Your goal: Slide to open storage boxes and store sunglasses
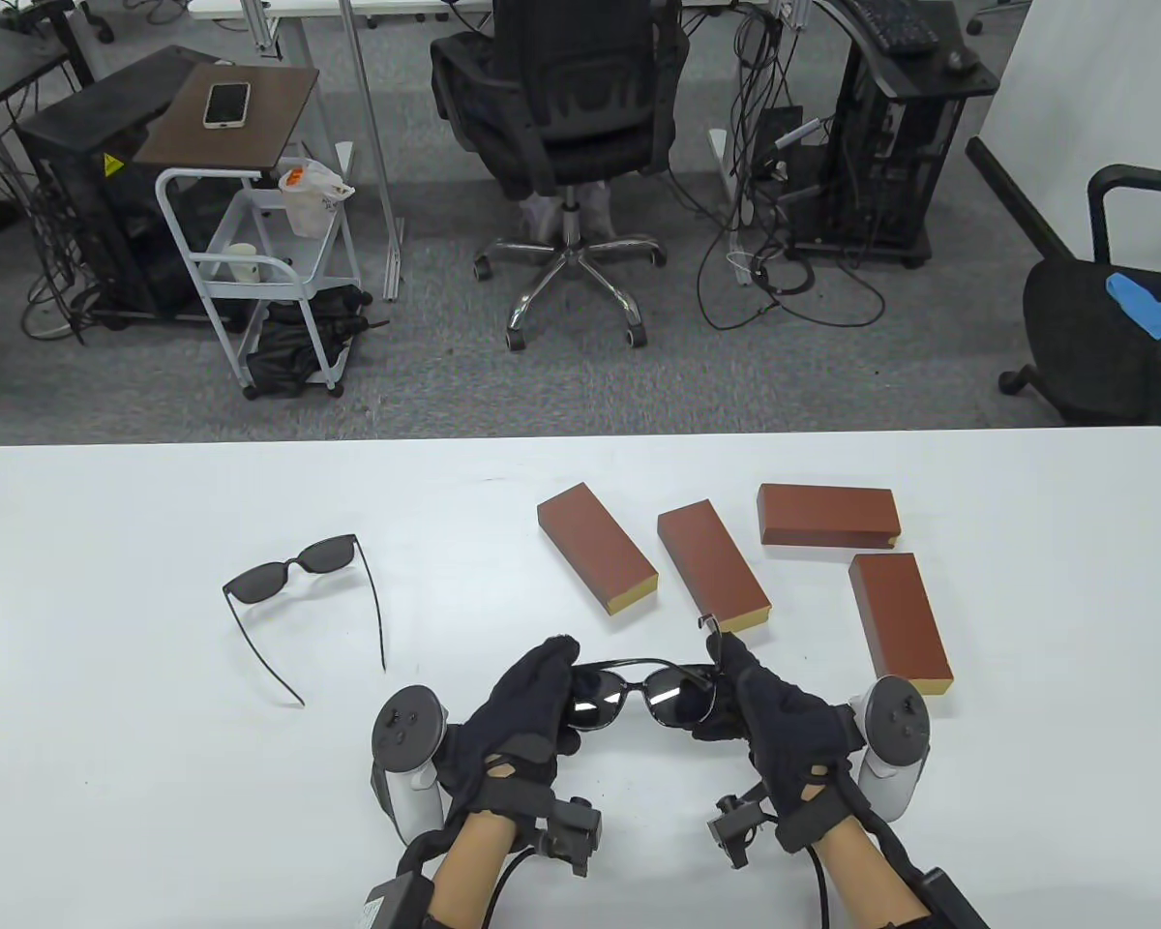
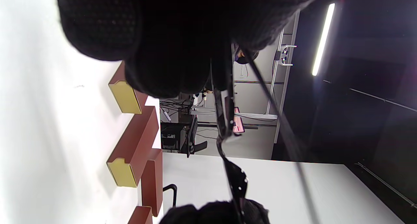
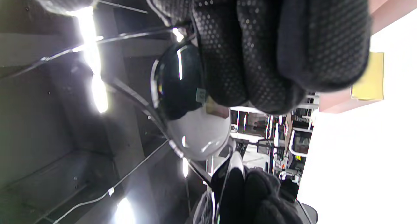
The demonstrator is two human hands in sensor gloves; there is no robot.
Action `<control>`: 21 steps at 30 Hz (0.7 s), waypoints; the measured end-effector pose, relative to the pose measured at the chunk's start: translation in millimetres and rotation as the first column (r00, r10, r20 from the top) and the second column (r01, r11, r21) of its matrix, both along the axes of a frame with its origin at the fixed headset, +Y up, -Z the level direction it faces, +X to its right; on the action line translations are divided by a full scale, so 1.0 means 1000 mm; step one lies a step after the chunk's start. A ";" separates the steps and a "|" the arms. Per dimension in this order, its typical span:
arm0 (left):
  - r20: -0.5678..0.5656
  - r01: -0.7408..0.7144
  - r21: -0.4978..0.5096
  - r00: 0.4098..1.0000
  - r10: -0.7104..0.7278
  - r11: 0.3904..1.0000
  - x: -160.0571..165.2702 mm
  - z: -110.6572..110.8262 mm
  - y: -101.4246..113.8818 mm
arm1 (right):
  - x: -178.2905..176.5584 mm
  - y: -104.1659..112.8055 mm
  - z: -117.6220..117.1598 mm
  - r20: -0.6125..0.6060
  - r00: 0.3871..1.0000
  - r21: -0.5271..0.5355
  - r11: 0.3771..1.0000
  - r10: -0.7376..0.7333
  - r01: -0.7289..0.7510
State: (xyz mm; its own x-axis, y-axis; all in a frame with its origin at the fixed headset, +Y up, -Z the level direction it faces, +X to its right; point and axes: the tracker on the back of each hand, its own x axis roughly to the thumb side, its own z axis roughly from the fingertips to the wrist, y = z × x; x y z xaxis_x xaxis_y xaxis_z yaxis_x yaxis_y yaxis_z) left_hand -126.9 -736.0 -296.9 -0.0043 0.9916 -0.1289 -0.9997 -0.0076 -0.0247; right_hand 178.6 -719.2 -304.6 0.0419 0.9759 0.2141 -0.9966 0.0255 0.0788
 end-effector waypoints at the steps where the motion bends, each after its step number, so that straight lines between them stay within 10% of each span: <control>1: -0.001 0.009 0.004 1.000 -0.009 1.000 0.000 0.000 0.000 | 0.001 -0.001 0.001 0.022 1.000 -0.015 1.000 -0.002 0.002; 21: 0.118 -0.091 0.021 0.989 0.088 0.996 0.009 -0.001 -0.004 | 0.011 -0.006 0.003 0.141 0.987 -0.118 0.991 0.074 -0.057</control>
